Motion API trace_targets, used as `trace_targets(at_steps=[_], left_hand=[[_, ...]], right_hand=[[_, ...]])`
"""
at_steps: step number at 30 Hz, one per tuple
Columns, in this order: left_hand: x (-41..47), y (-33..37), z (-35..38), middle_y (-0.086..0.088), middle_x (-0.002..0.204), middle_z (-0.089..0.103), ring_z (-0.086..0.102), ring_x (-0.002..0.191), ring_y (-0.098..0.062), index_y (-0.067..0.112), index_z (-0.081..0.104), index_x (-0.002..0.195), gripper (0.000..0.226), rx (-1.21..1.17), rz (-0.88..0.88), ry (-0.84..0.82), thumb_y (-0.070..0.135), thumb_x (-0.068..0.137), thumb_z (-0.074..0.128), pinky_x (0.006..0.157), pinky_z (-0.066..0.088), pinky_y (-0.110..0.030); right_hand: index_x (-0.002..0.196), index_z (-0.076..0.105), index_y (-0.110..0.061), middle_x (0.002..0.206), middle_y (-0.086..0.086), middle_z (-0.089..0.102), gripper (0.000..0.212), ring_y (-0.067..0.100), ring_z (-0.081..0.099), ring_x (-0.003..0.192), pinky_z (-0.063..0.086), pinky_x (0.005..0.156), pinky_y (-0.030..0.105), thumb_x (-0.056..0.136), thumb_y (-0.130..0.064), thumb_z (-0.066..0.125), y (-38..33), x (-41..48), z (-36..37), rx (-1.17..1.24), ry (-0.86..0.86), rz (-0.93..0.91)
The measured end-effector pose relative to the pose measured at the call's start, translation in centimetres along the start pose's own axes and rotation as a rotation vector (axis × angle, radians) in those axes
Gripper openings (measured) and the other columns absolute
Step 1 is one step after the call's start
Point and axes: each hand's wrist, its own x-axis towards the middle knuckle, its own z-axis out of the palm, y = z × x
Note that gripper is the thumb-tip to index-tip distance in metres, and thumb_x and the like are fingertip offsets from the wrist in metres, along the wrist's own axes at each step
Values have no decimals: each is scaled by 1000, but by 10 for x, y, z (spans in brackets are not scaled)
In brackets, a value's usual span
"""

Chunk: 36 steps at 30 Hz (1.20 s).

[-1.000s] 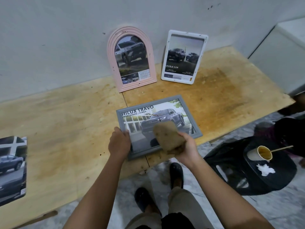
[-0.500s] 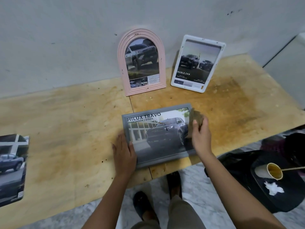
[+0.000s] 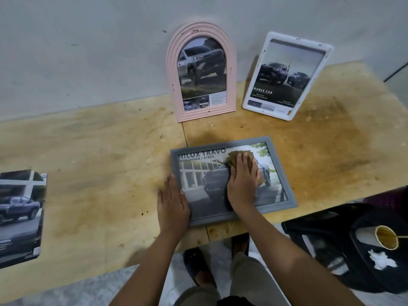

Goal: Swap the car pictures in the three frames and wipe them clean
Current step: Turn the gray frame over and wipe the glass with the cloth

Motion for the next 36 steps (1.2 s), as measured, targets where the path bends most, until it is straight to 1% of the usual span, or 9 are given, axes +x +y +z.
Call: trace_targets(at_steps=[4,7,12,16,20,22,30,33,36], left_hand=[[1,0,2,-13,148,36,28,139,-22,1,30,143,56,35,-10,16,28,94,21,113,16,-40],[1,-1,4,-11,148,36,25,139,-17,2,30,143,56,52,-10,28,28,95,22,113,17,-38],[1,1,4,-10,149,35,24,139,-16,3,29,144,57,50,-26,24,30,95,19,113,16,-37],[1,0,3,-10,150,34,24,140,-17,3,27,144,57,77,-24,17,29,94,17,114,13,-35],[1,2,4,-8,150,33,23,141,-16,5,28,144,58,54,-40,30,30,93,16,115,9,-33],[0,2,4,-7,151,32,21,142,-14,6,28,145,58,39,-49,34,30,93,15,115,7,-31],[-1,6,0,-5,152,31,19,143,-13,8,28,144,52,-7,-77,25,22,94,25,115,5,-31],[-1,8,-2,-5,152,29,17,143,-14,10,26,145,51,-26,-83,15,22,96,24,116,5,-33],[-1,10,-4,-6,153,27,16,144,-13,10,25,145,47,-61,-91,12,17,99,28,117,4,-33]], right_hand=[[148,24,-16,158,2,16,49,29,5,146,-2,116,42,101,-26,32,-7,1,2,-28,-25,-35],[149,22,-17,158,1,15,49,26,4,146,-4,116,40,102,-28,29,-12,2,6,-15,-43,-46],[143,38,-15,152,6,32,58,32,19,143,6,115,45,94,-38,18,-20,0,15,20,-31,-124],[132,54,-12,142,9,47,53,37,35,136,21,111,50,92,-36,28,-23,-3,20,54,-21,-218],[132,53,-16,144,3,44,56,29,30,139,10,114,36,92,-42,25,-19,-7,19,87,-86,-299],[132,54,-17,144,2,45,56,28,30,139,9,113,33,91,-43,25,-15,-8,16,104,-114,-347],[120,65,-18,134,-1,56,46,26,43,131,29,108,41,91,-38,35,0,-10,8,137,-171,-541],[121,64,-19,136,-4,54,48,23,40,134,23,110,34,91,-41,32,4,-11,4,129,-246,-599],[116,66,-18,137,-7,52,53,21,37,135,22,111,35,91,-44,27,6,-9,-4,148,-329,-616]])
